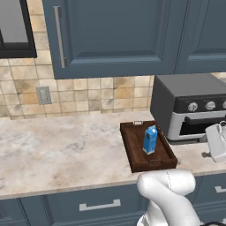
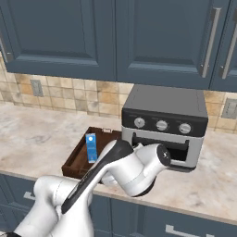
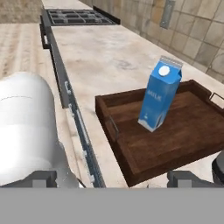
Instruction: Take out the milk from the fridge and place it on the tray on the counter. Then take the sugar cube near the tray and place it in the tray.
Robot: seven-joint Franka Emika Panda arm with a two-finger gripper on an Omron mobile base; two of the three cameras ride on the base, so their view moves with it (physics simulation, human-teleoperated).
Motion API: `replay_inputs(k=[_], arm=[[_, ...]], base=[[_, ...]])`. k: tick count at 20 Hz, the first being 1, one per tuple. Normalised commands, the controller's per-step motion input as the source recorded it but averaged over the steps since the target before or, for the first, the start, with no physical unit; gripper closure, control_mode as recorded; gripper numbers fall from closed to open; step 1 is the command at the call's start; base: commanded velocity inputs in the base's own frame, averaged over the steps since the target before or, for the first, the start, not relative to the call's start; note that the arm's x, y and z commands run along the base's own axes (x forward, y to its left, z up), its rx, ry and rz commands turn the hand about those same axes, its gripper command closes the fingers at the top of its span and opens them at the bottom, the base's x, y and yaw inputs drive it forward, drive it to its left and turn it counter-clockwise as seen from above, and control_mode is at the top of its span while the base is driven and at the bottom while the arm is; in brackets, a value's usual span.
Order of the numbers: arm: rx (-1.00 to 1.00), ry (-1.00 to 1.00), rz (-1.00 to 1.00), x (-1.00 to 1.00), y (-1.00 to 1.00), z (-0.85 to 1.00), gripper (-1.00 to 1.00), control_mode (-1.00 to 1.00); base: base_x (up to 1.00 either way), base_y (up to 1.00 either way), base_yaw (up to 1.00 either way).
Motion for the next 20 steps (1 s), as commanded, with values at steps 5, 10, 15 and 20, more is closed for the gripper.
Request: replay_inputs(k=[5, 10, 15, 20], arm=[[0.0, 0.01, 0.02, 0.44, -0.01, -0.35, -1.0, -1.0], [0.05, 0.01, 0.06, 0.22, -0.1, -0.35, -1.0, -1.0], [0.04, 0.0, 0.02, 0.19, 0.0, -0.5, -1.0, -1.0], [0.04, 0.0, 0.01, 0.16, 0.0, -0.47, -1.0, -1.0]], base=[[0.0, 0.0, 0.0], [0.0, 0.0, 0.0], [0.0, 0.0, 0.0], [0.0, 0.0, 0.0]])
